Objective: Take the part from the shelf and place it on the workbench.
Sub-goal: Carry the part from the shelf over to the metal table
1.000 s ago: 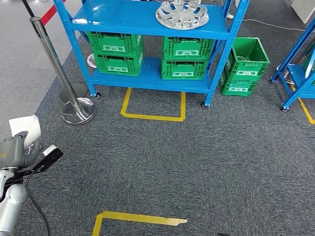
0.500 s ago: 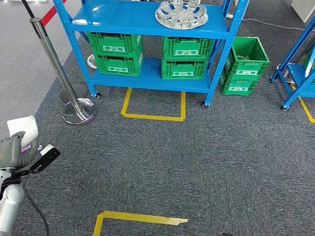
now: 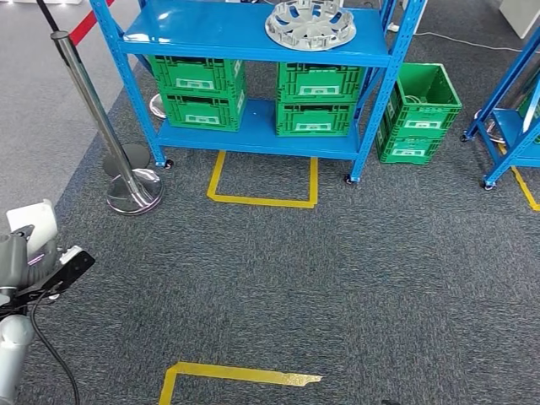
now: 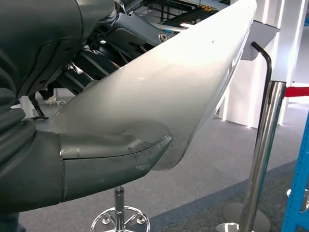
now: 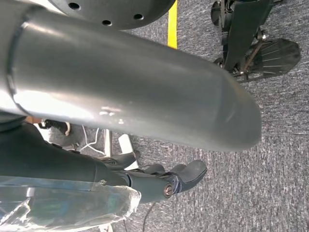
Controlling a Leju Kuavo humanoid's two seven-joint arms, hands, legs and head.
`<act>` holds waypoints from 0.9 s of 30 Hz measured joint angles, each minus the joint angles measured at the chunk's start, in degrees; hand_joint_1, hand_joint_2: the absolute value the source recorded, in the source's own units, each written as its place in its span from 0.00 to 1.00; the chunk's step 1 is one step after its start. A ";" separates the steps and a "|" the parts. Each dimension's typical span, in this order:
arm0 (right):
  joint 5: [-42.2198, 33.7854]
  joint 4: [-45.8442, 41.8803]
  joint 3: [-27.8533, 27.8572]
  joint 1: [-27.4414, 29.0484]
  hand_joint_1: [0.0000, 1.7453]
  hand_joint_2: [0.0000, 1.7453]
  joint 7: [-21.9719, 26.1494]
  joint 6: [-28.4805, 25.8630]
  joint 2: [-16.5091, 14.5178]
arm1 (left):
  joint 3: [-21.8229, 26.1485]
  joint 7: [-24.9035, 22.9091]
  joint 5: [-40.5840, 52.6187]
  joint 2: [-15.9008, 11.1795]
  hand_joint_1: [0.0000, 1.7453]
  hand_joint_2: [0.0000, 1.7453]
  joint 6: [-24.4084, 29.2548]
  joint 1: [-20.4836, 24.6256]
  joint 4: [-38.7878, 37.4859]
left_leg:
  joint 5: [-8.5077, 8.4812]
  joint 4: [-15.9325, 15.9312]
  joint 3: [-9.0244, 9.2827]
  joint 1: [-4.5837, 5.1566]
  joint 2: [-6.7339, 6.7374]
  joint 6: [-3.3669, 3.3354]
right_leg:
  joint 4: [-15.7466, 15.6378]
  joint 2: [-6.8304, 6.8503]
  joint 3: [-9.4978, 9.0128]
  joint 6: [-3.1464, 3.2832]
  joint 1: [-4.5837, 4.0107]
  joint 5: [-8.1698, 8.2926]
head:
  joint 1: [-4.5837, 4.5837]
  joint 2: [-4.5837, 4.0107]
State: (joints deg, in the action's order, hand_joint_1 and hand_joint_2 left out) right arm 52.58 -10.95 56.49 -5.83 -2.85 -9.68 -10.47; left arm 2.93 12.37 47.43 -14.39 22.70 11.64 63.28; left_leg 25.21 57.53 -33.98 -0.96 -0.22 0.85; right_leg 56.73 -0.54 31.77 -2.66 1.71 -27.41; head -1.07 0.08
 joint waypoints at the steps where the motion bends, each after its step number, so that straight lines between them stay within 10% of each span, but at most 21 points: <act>1: 0.16 0.00 0.05 0.00 0.00 0.00 -0.03 0.00 0.00 | 0.02 0.01 0.00 -0.06 1.00 1.00 -0.03 -0.01 -0.01 | 0.00 0.00 0.00 0.00 0.00 0.00 | 0.00 0.00 0.00 0.00 0.00 0.00 | 0.00 0.00; 16: 1.46 0.00 0.07 -0.07 0.00 0.00 -1.12 0.00 0.00 | 1.13 0.62 -0.83 -1.14 1.00 1.00 -0.10 0.16 -0.62 | -0.48 -0.82 0.24 0.17 -0.16 -1.90 | -0.32 0.38 0.26 -1.45 0.71 -0.23 | 0.01 0.01; 21: 1.64 0.00 0.09 0.00 0.00 0.00 -1.18 0.02 0.04 | 2.26 0.92 -1.35 -1.92 1.00 1.00 -0.11 0.73 -0.63 | -0.54 -0.90 0.33 1.15 -2.15 -2.29 | 13.70 0.17 6.87 0.60 -0.56 -5.31 | 0.40 0.00; 24: 1.74 -0.01 0.10 -0.08 0.00 0.00 -1.17 0.02 0.21 | 2.42 1.03 -1.38 -2.10 1.00 1.00 -0.11 0.98 -0.63 | -0.61 -0.80 0.25 1.49 -3.69 -2.01 | 2.77 -2.20 1.49 2.29 -0.99 -0.57 | 0.29 0.00; 27: 1.80 -0.02 0.12 -0.12 0.00 0.00 -1.18 0.03 0.31 | 2.57 1.07 -1.62 -2.68 1.00 1.00 -0.14 1.28 -0.60 | -0.94 -0.66 -0.30 1.16 -5.00 -0.99 | 0.60 -2.31 0.17 2.57 -1.22 -0.29 | 0.30 0.01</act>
State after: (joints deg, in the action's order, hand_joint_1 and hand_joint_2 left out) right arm 54.39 -10.97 56.61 -5.95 -4.02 -9.65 -10.16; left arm 5.50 13.44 45.81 -17.07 22.56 12.92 62.68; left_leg 24.27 56.86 -34.28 0.20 -5.22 -0.14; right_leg 57.32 -2.85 31.94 -0.09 0.49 -27.70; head -0.77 0.09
